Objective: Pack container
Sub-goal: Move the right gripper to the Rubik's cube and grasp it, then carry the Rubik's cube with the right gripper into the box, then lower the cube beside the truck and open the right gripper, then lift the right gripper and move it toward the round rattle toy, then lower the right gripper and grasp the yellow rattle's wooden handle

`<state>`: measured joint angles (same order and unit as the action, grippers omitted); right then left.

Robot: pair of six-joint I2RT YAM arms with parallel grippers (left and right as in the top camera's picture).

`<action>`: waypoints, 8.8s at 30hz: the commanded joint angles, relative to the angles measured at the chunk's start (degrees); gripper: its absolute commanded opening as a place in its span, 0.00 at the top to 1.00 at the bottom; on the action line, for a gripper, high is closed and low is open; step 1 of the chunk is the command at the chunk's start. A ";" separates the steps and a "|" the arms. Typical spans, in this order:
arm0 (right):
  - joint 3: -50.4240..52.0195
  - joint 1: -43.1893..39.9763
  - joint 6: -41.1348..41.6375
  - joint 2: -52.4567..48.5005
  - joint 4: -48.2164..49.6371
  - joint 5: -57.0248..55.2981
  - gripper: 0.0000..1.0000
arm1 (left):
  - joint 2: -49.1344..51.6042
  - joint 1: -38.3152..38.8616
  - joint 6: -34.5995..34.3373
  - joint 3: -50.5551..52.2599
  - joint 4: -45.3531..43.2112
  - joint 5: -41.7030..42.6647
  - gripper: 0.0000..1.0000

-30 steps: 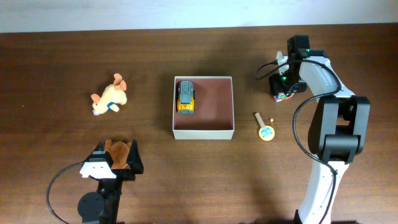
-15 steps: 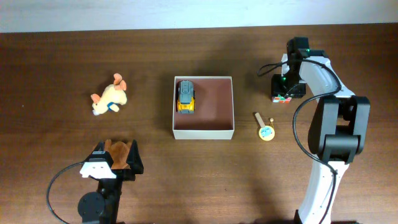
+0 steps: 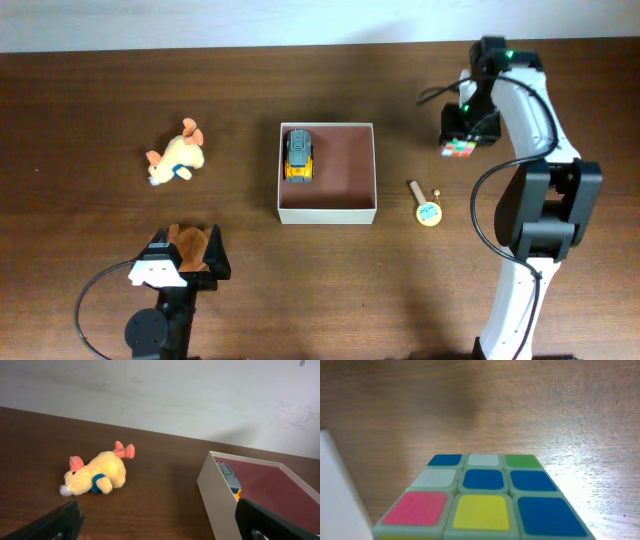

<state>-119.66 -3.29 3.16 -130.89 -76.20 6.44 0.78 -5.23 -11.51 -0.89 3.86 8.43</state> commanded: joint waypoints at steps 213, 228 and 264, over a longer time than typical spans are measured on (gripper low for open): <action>39.45 22.23 8.72 29.88 7.45 -15.56 0.22 | -0.48 -0.02 0.92 0.35 0.04 0.81 0.01; 52.92 15.91 1.55 29.81 30.29 -8.33 0.22 | -0.48 -0.02 0.92 0.35 0.04 0.79 0.01; 57.42 12.41 -5.73 24.09 41.59 -9.64 0.38 | -0.48 -0.02 0.92 0.35 0.04 0.81 0.01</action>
<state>-63.09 10.94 -2.42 -106.10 -34.24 -2.50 0.78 -5.23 -11.51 -0.89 3.88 8.43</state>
